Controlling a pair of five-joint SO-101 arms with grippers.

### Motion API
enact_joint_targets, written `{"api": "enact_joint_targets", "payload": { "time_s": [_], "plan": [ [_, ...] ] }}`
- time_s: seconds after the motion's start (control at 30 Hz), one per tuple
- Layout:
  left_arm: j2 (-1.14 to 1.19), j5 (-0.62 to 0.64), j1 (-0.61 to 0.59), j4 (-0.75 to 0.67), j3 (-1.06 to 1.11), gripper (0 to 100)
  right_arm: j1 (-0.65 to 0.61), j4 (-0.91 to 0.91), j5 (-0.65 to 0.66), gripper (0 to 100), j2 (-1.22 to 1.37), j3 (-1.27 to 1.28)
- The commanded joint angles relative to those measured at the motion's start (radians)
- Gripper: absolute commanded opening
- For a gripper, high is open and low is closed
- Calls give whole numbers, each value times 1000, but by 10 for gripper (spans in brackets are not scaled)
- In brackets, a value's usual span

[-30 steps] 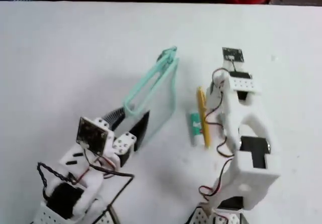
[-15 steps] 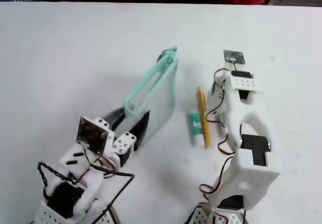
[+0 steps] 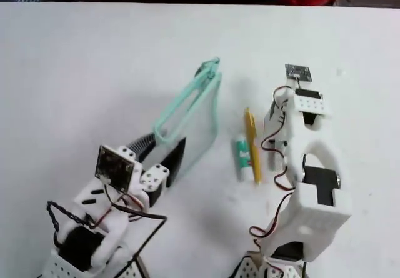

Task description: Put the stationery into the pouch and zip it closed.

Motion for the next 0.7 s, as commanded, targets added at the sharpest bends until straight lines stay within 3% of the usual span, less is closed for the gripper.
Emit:
{"api": "enact_joint_targets", "payload": {
  "time_s": [0.0,0.33,0.67],
  "plan": [
    [5,9,15,6,-3,142,5,-12,12,16,-10,-8],
    [5,9,15,6,-2,142,39,-45,11,18,-104,44],
    [5,9,12,6,-5,142,-13,-440,5,18,-754,634]
  ]
}}
